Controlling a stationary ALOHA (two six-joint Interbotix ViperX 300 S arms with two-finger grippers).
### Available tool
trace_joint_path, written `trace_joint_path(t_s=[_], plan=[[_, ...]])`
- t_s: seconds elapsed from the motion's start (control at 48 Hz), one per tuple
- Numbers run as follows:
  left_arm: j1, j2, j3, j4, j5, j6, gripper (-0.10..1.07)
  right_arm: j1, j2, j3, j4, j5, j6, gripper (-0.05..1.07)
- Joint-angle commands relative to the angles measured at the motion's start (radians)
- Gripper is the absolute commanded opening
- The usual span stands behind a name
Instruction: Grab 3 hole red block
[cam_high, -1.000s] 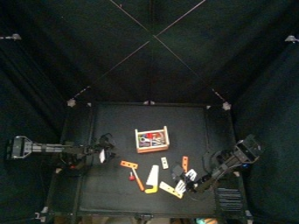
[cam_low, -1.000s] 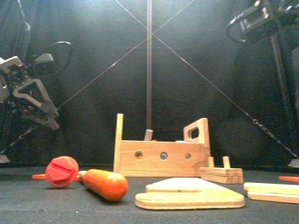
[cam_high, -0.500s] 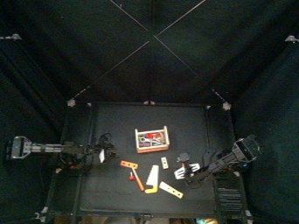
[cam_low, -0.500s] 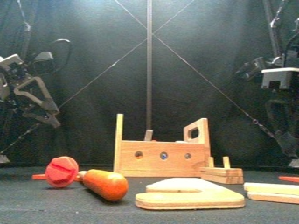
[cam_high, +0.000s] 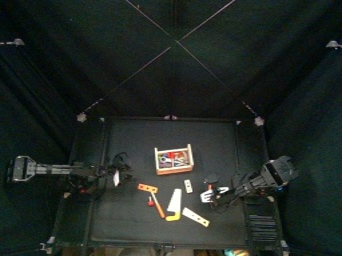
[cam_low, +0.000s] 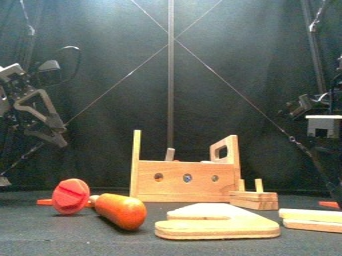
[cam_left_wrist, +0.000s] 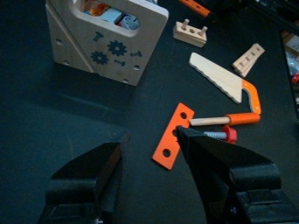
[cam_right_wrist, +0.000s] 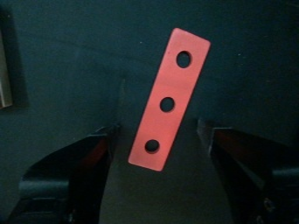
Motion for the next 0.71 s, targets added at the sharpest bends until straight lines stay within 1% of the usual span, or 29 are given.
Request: trace_joint_path(t_s=[0.0, 0.104, 0.375, 0.688], plan=[[0.0, 0.0, -0.011, -0.002, -0.003, 0.0, 0.85, -0.032, -0.011, 0.021, 0.011, -0.074, 0.018, 1.02], [0.0, 0.002, -0.011, -0.003, -0.003, 0.002, 0.85, -0.046, -0.011, 0.034, 0.012, -0.106, 0.04, 1.02], [0.002, 0.002, -0.009, -0.003, -0.005, 0.0, 0.85, -0.041, -0.011, 0.046, 0.021, -0.115, 0.075, 1.01], [0.0, 0.002, -0.009, -0.003, -0.005, 0.0, 0.85, 0.003, -0.008, 0.04, 0.058, -0.109, 0.078, 1.0]])
